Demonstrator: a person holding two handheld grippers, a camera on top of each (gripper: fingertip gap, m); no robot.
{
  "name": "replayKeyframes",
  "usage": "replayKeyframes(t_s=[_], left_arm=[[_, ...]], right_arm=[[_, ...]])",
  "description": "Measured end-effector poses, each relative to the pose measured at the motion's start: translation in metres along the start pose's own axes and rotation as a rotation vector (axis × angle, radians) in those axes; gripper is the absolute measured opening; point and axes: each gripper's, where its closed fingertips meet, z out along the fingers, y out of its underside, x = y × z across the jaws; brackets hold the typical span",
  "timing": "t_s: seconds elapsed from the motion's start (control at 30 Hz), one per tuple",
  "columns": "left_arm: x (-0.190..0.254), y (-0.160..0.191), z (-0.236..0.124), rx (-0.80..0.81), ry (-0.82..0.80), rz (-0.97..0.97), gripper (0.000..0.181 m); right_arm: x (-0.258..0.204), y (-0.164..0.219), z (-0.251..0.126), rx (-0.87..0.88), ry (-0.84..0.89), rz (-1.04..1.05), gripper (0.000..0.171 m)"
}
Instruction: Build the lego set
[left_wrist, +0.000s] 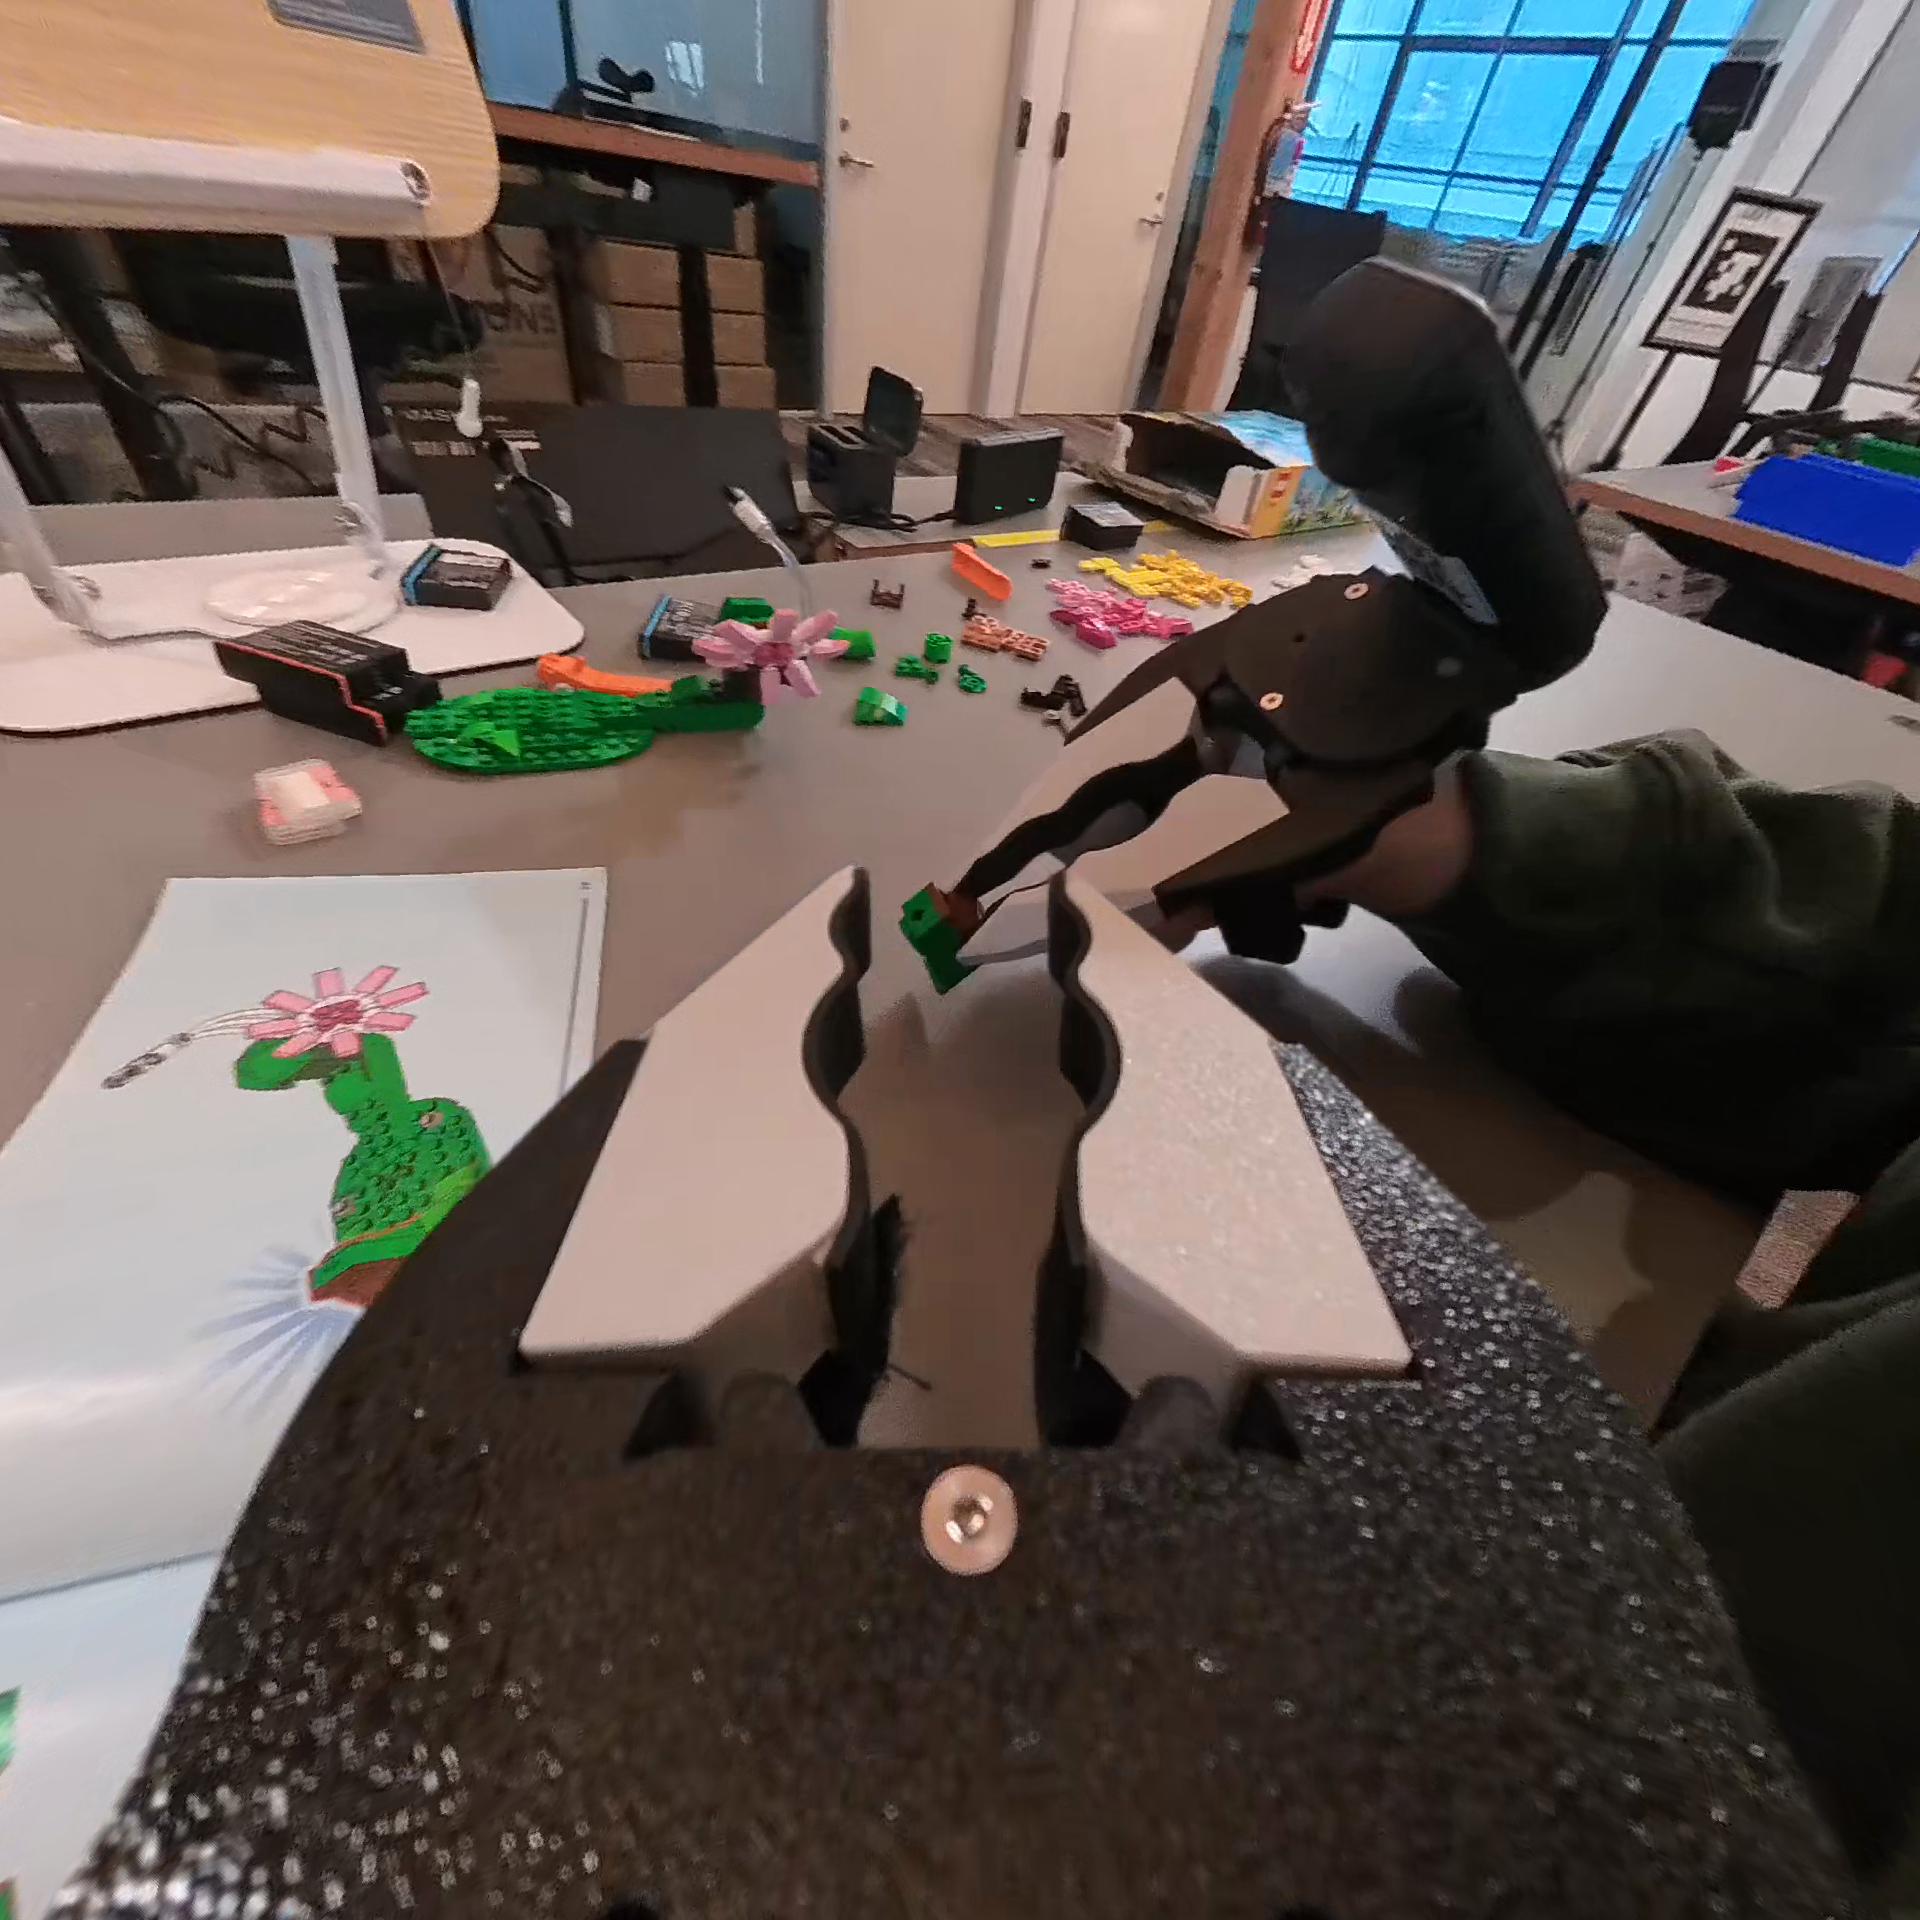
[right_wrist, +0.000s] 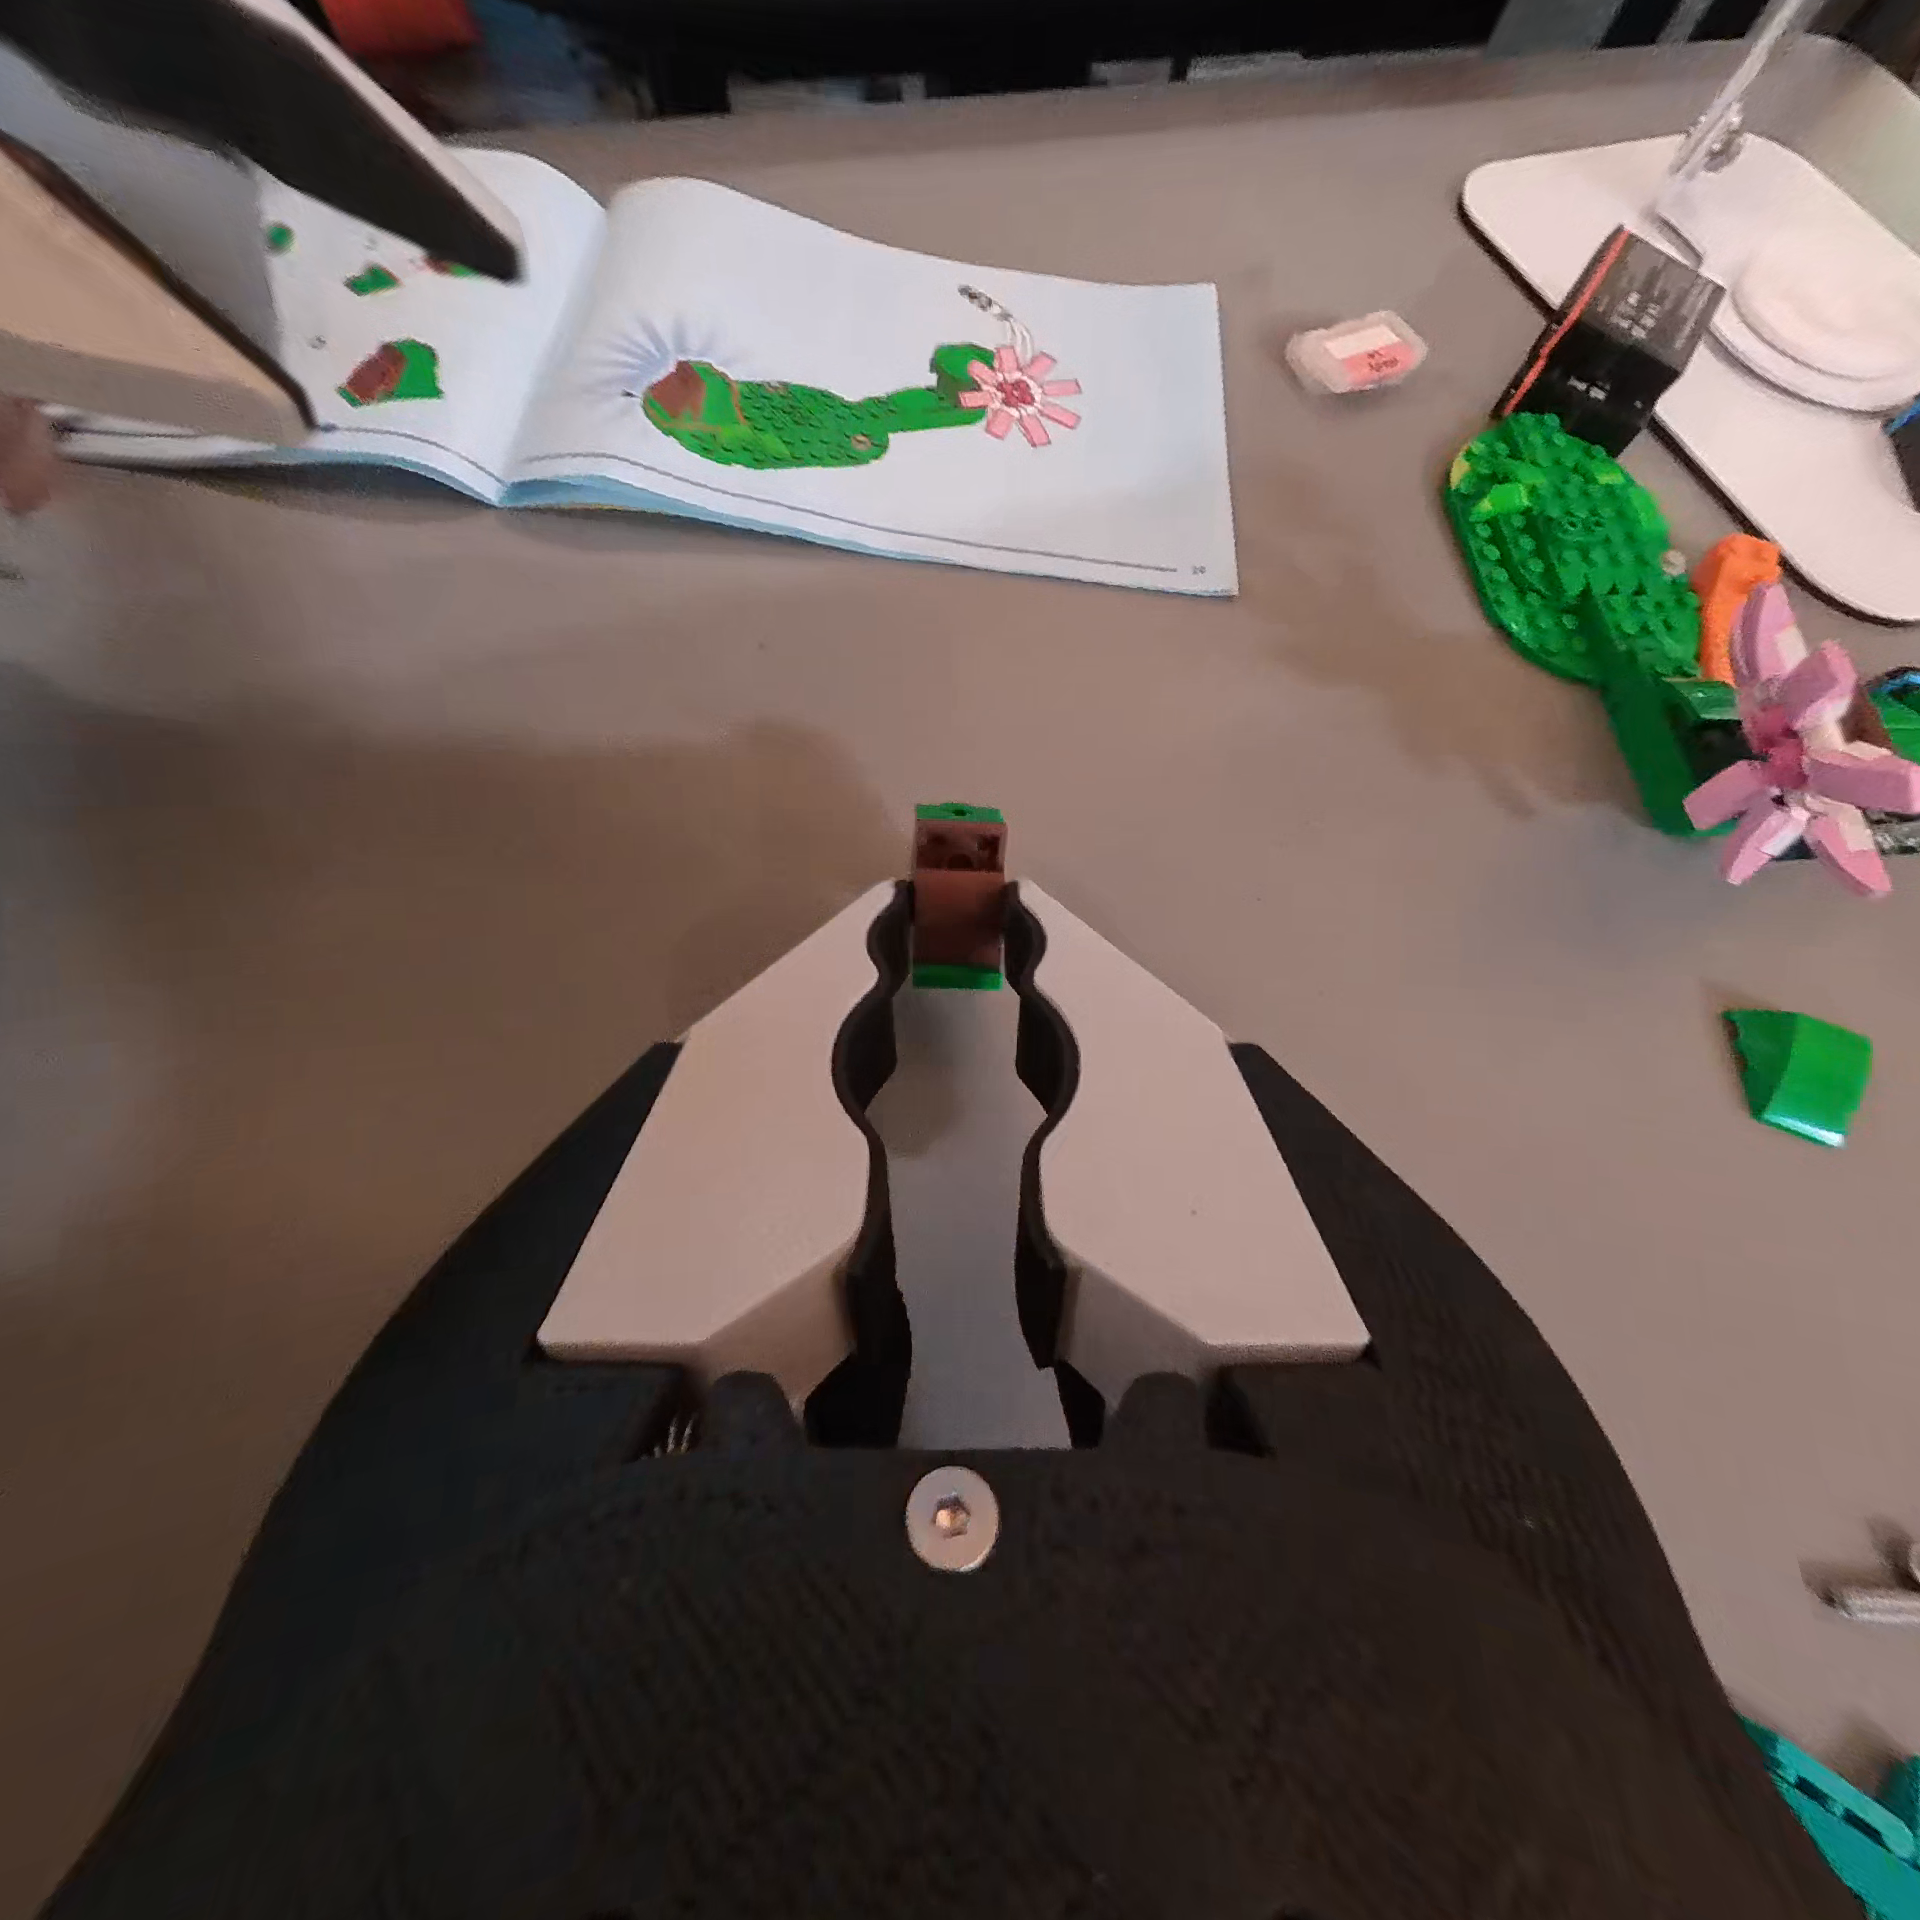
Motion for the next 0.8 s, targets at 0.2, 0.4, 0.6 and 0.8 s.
replayKeyframes(t_s=[0.2, 0.4, 0.6, 0.8], left_arm=[[-0.011, 0.001, -0.013, 0.018, -0.041, 0.005, 0.03], [-0.016, 0.001, -0.013, 0.031, -0.028, -0.008, 0.031], [-0.015, 0.003, -0.014, 0.036, -0.009, -0.012, 0.031], [-0.013, 0.005, -0.013, 0.029, 0.011, -0.025, 0.032]], right_arm=[[0.005, 0.012, 0.001, -0.042, 0.032, 0.064, 0.015], [-0.001, 0.024, 0.0, -0.093, 0.051, 0.076, 0.03], [-0.01, 0.028, -0.003, -0.095, 0.01, 0.117, 0.034], [-0.061, -0.001, -0.005, -0.001, -0.226, 0.128, 0.03]])
